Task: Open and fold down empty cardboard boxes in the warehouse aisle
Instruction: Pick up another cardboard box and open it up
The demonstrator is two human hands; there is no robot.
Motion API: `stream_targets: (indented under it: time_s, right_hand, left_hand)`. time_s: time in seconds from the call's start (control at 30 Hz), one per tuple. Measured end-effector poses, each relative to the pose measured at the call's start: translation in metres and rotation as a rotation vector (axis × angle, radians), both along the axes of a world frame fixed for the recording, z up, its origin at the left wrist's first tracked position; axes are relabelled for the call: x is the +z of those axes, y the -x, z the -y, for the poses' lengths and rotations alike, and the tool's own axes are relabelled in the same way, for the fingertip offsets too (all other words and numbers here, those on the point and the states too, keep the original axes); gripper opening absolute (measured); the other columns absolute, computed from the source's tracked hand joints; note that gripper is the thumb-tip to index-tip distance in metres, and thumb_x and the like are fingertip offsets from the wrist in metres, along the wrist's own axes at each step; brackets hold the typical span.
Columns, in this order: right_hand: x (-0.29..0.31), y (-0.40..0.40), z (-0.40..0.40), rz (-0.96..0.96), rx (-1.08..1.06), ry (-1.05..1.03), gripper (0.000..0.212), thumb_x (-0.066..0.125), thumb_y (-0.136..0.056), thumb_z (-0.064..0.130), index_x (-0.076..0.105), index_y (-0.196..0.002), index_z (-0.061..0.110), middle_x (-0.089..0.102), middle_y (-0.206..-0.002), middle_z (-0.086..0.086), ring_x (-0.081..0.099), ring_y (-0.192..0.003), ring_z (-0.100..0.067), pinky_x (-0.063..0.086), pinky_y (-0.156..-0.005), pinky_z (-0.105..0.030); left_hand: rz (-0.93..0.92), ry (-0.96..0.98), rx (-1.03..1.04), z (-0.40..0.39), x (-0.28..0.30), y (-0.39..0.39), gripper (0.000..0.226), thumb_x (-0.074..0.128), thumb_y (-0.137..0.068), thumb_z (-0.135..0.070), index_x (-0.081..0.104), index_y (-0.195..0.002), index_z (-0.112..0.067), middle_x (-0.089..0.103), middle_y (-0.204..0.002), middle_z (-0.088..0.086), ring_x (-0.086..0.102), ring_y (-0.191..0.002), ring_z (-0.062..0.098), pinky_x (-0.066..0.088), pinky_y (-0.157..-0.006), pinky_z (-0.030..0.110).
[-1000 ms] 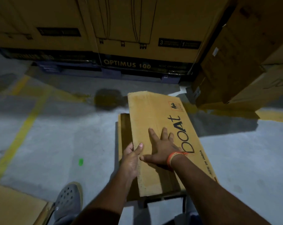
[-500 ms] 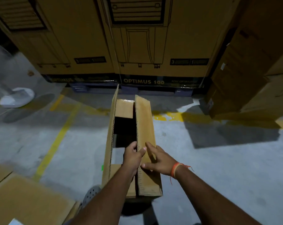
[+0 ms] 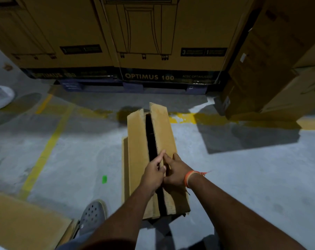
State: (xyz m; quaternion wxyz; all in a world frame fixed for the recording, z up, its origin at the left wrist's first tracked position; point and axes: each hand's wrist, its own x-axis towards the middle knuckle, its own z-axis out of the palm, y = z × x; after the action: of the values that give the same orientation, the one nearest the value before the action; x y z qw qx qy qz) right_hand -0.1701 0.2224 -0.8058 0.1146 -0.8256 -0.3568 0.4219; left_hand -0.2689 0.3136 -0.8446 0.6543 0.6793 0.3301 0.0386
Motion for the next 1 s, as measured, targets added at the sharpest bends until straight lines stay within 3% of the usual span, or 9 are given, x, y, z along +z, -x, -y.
stream_targets:
  time_s: [0.1, 0.23, 0.33, 0.4, 0.53, 0.63, 0.8, 0.9, 1.0]
  right_hand:
    - [-0.004, 0.007, -0.001, 0.025, 0.006, 0.073, 0.12, 0.072, -0.078, 0.046, -0.015, -0.158, 0.03, -0.012, -0.166, -0.019, 0.021, -0.151, -0.039, 0.034, -0.118, -0.045]
    - [-0.007, 0.007, 0.002, 0.099, -0.106, 0.096, 0.098, 0.058, -0.092, 0.025, -0.013, -0.159, 0.021, -0.002, -0.166, -0.018, 0.034, -0.145, -0.04, 0.038, -0.114, -0.044]
    - [0.002, 0.003, 0.003, 0.116, -0.191, 0.098, 0.098, 0.056, -0.093, 0.018, -0.016, -0.159, 0.024, -0.002, -0.166, -0.016, 0.04, -0.141, -0.039, 0.042, -0.11, -0.044]
    - [0.009, 0.0, 0.005, 0.233, -0.224, 0.094, 0.098, 0.055, -0.094, 0.017, -0.018, -0.158, 0.029, -0.004, -0.167, -0.014, 0.037, -0.143, -0.04, 0.043, -0.109, -0.048]
    - [0.01, -0.011, 0.018, 0.667, -0.033, 0.186, 0.094, 0.043, -0.093, -0.008, -0.011, -0.159, 0.033, -0.028, -0.163, -0.015, -0.02, -0.15, -0.045, 0.016, -0.117, -0.067]
    - [-0.011, -0.017, 0.03, 0.793, 0.145, 0.294, 0.081, 0.048, -0.096, -0.001, 0.008, -0.161, 0.026, -0.027, -0.162, -0.019, -0.028, -0.146, -0.046, -0.002, -0.12, -0.065]
    - [-0.04, -0.018, 0.036, 0.586, 0.011, 0.387, 0.086, 0.048, -0.1, 0.018, -0.014, -0.159, 0.029, -0.025, -0.164, -0.015, -0.026, -0.147, -0.047, -0.005, -0.117, -0.069]
    - [-0.058, -0.026, 0.035, 0.17, -0.227, 0.322, 0.094, 0.052, -0.097, 0.054, -0.022, -0.155, 0.039, -0.023, -0.165, -0.012, -0.008, -0.152, -0.044, 0.013, -0.118, -0.067]
    - [-0.072, -0.028, 0.035, -0.169, -0.353, 0.172, 0.103, 0.061, -0.094, 0.051, -0.022, -0.153, 0.044, -0.018, -0.167, -0.012, 0.008, -0.153, -0.041, 0.018, -0.121, -0.054]
  left_hand:
    - [-0.008, 0.134, -0.049, -0.004, 0.002, 0.0, 0.069, 0.047, -0.1, 0.007, 0.043, -0.152, -0.038, 0.036, -0.161, -0.008, 0.033, -0.148, 0.013, 0.035, -0.117, 0.029]
    - [-0.018, 0.192, -0.143, -0.001, 0.012, -0.001, 0.065, 0.047, -0.101, 0.005, 0.039, -0.156, -0.027, 0.045, -0.155, -0.001, 0.041, -0.144, 0.015, 0.041, -0.108, 0.02]
    - [-0.075, -0.193, -0.268, 0.002, 0.017, -0.006, 0.065, 0.057, -0.099, -0.008, 0.036, -0.157, -0.03, 0.045, -0.155, 0.001, 0.043, -0.141, 0.015, 0.038, -0.105, 0.016]
    - [-0.205, -0.474, -0.286, 0.002, 0.018, -0.007, 0.067, 0.06, -0.099, -0.02, 0.033, -0.159, -0.028, 0.032, -0.161, 0.008, 0.029, -0.149, 0.025, 0.032, -0.116, 0.028]
    - [-0.54, -0.751, -0.259, -0.006, 0.018, 0.016, 0.073, 0.059, -0.098, -0.029, 0.023, -0.161, -0.026, -0.005, -0.169, 0.015, -0.014, -0.154, 0.04, 0.01, -0.126, 0.049]
    - [-0.748, -0.937, -0.252, -0.014, 0.001, 0.036, 0.086, 0.062, -0.092, -0.033, 0.014, -0.162, -0.024, -0.023, -0.164, 0.024, -0.024, -0.149, 0.049, -0.008, -0.123, 0.057]
    - [-0.886, -0.624, -0.162, -0.019, -0.03, 0.048, 0.092, 0.064, -0.092, -0.048, 0.002, -0.159, -0.044, -0.036, -0.159, 0.02, -0.021, -0.147, 0.054, 0.012, -0.113, 0.074]
    - [-0.758, -0.389, -0.13, -0.032, -0.054, 0.045, 0.088, 0.063, -0.09, -0.062, 0.009, -0.158, -0.049, -0.027, -0.164, 0.015, -0.006, -0.15, 0.052, 0.021, -0.118, 0.065]
    - [-0.595, -0.135, -0.003, -0.041, -0.07, 0.037, 0.09, 0.067, -0.081, -0.068, 0.024, -0.157, -0.045, 0.0, -0.171, 0.004, 0.018, -0.154, 0.037, 0.028, -0.121, 0.055]
